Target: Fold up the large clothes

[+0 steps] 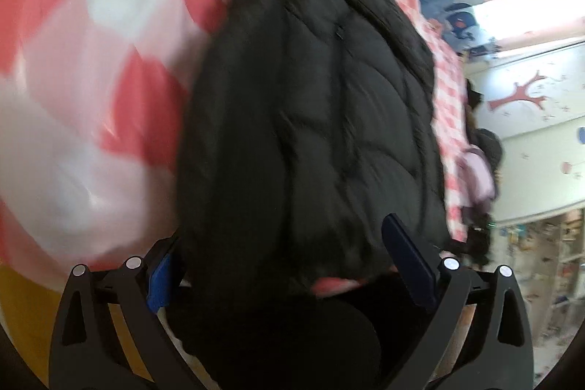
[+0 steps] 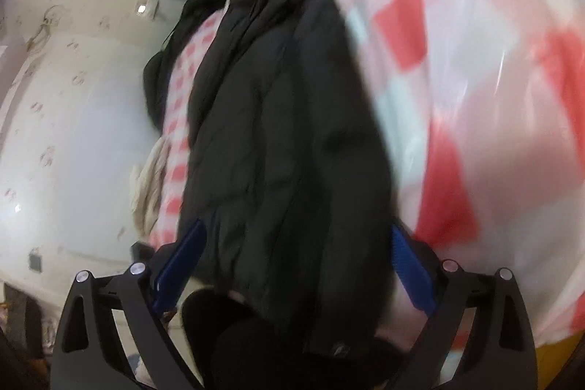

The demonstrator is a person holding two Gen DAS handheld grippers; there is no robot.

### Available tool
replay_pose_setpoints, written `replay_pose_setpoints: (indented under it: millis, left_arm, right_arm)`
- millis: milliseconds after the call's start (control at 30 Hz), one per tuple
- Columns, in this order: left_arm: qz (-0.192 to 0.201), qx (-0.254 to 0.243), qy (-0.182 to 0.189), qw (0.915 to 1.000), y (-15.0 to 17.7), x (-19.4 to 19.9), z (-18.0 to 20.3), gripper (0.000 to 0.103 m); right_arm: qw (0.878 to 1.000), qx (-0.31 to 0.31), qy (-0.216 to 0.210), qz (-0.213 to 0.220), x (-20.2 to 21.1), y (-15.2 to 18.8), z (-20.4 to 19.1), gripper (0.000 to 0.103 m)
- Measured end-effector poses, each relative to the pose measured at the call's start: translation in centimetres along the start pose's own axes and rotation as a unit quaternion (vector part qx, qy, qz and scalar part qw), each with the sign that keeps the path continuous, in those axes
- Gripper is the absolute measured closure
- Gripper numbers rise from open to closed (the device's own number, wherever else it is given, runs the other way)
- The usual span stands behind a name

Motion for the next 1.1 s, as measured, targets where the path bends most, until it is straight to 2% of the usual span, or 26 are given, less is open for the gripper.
replay_pose_setpoints:
  millis: [67,133,233,267,300,333,367,400,467,500,600,733,833,900,1000,1033,1100]
  left_arm:
    - [0.002,0.003,0.02,0.9998,0.7,-0.2,0.5,0.009]
    - [-0.001,0.008,0.041,0.9991,1.3,-0.5,1.0,0.009]
    - [0.006,0.023,0.04,0.9989,1.5,-0.7,0.7,0.009]
    - [0.011,0.03,0.037,0.9988,1.6,-0.6,0.4,0.016]
    - [0.019,0.037,0.026,0.9988,1.5,-0.4,0.1,0.03]
    - [0.022,0.039,0.019,0.9988,1.4,-0.2,0.0,0.037]
    - [0.022,0.038,0.018,0.9989,1.3,-0.2,0.0,0.057]
    - [0.021,0.034,0.014,0.9991,1.2,0.1,-0.1,0.072]
    - [0.026,0.029,0.011,0.9992,0.8,0.8,0.0,0.086]
    - [0.032,0.026,0.011,0.9991,0.5,1.2,0.2,0.091]
    - [0.042,0.011,0.016,0.9989,0.0,1.8,1.9,0.096]
    - [0.068,-0.003,0.062,0.9957,-0.7,3.9,5.5,0.096]
    - [0.077,-0.028,0.086,0.9929,-0.3,5.9,9.1,0.097]
    - [0.079,-0.035,0.106,0.9905,0.8,7.8,10.8,0.097]
    - [0.073,-0.044,0.113,0.9899,2.8,9.8,11.3,0.097]
    - [0.067,-0.044,0.109,0.9909,3.5,10.1,10.9,0.096]
    - [0.023,-0.053,0.087,0.9946,5.2,9.5,8.8,0.094]
  right_arm:
    - [1.0,0.002,-0.018,-0.013,0.0,1.0,-0.3,0.011]
    - [1.0,0.006,-0.012,-0.018,-0.4,1.3,-0.5,0.011]
    - [0.999,0.0,-0.03,-0.022,-1.0,1.4,-0.5,0.011]
    - [0.999,0.001,-0.03,-0.018,-1.0,1.4,-0.5,0.011]
    - [0.999,0.002,-0.03,-0.01,-0.9,1.4,-0.6,0.017]
    - [1.0,0.003,-0.029,-0.006,-0.9,1.4,-0.6,0.025]
    - [1.0,0.002,-0.029,-0.002,-0.9,1.5,-0.6,0.046]
    - [0.999,0.001,-0.035,0.002,-0.8,1.5,-0.8,0.053]
    - [0.999,0.004,-0.042,0.018,-0.5,1.4,-1.2,0.073]
    - [0.998,0.001,-0.054,0.029,-0.1,1.2,-1.7,0.074]
    - [0.994,0.0,-0.092,0.063,1.1,0.2,-3.7,0.078]
    - [0.983,0.001,-0.154,0.1,3.6,-1.1,-7.0,0.085]
    - [0.976,0.019,-0.184,0.115,6.7,-0.7,-9.2,0.088]
    - [0.974,0.037,-0.189,0.117,9.0,0.5,-10.2,0.088]
    - [0.975,0.051,-0.186,0.108,11.0,2.7,-10.0,0.088]
    - [0.978,0.058,-0.18,0.088,11.1,4.0,-9.4,0.088]
    - [0.984,0.066,-0.151,0.061,10.1,5.5,-8.1,0.086]
Point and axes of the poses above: each gripper's, at about its wrist camera, not at the fingertips, and x roughly against the way its jaws point, z to its right, y to its underside, the point moved 6 cm from there along -x, roughly the way its jaws point, and after that the axes turned 15 degrees about y, right-handed, at the moved point
